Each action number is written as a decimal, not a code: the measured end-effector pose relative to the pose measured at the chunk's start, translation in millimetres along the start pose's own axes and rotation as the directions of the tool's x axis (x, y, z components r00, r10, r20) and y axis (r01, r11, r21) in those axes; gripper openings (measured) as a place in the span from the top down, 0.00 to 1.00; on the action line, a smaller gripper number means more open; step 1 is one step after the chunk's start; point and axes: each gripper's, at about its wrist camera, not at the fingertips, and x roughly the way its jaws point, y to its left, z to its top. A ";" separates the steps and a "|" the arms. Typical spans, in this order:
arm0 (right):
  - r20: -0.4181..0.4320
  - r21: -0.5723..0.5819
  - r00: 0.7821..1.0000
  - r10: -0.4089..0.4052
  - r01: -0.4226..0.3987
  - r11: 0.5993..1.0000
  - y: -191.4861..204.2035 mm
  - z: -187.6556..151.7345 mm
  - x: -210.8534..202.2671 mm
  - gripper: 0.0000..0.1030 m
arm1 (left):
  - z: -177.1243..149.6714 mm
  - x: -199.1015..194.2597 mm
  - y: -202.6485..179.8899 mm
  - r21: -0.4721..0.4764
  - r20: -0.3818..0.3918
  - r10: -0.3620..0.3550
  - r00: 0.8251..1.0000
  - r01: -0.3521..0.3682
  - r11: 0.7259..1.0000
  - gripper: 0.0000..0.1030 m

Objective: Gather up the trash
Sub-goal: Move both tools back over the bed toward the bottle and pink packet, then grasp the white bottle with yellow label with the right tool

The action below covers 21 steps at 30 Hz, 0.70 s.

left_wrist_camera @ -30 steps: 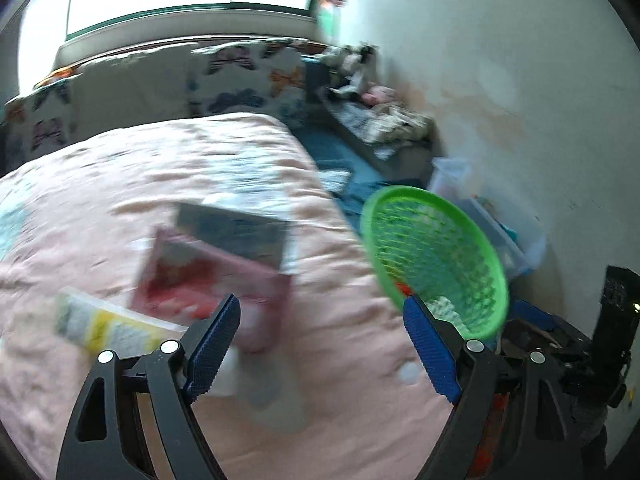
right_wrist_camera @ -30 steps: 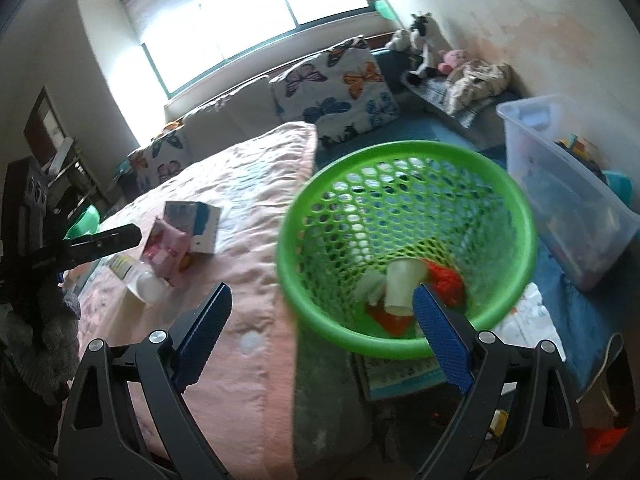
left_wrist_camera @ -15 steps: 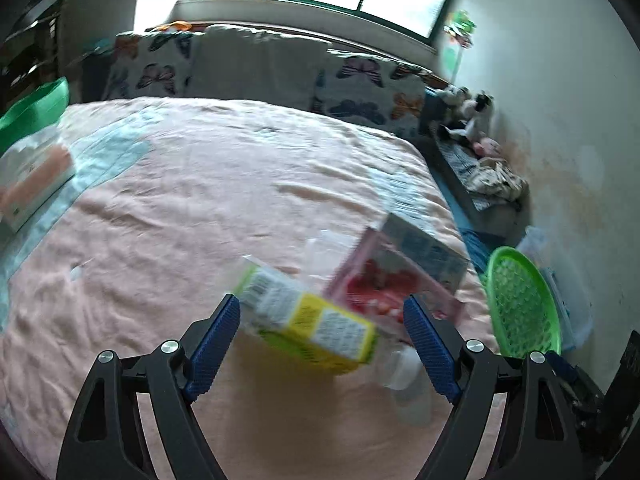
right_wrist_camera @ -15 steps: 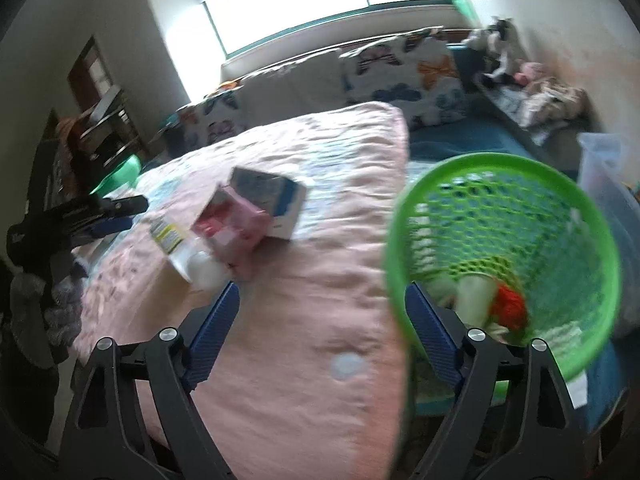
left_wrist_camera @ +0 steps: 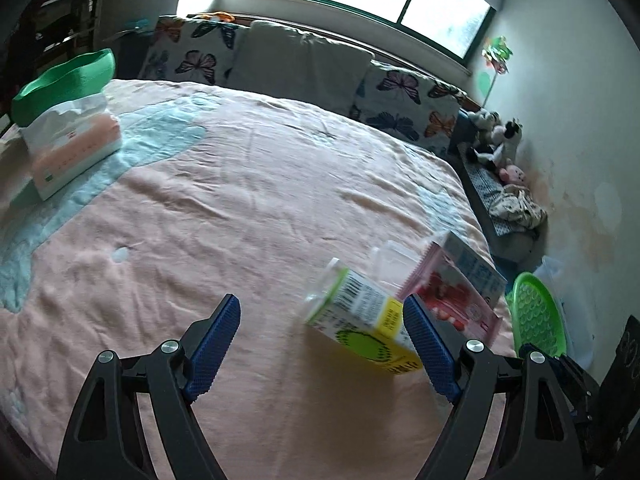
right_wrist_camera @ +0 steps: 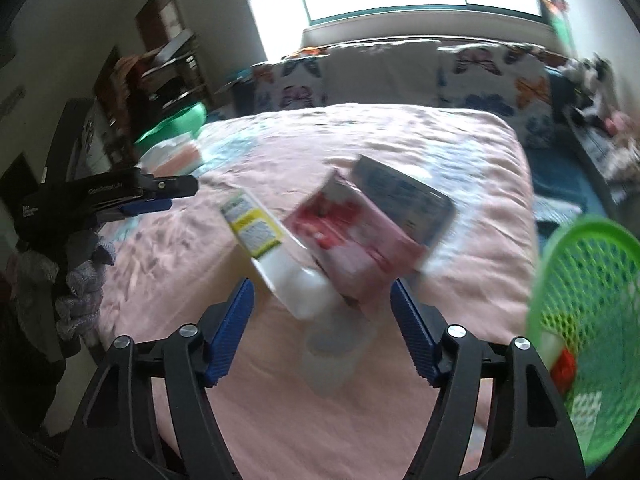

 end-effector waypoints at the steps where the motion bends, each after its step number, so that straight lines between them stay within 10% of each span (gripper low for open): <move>1: -0.008 -0.029 1.000 0.011 -0.011 1.000 5.6 5.8 5.4 0.33 | 0.6 -2.2 5.1 -0.011 0.004 0.005 1.000 -0.005 1.000 0.21; 21: -0.228 -0.429 0.973 0.020 -0.119 0.896 78.6 56.6 130.1 0.45 | -3.5 -3.3 79.8 -0.124 -0.010 0.077 0.997 -0.077 0.989 0.22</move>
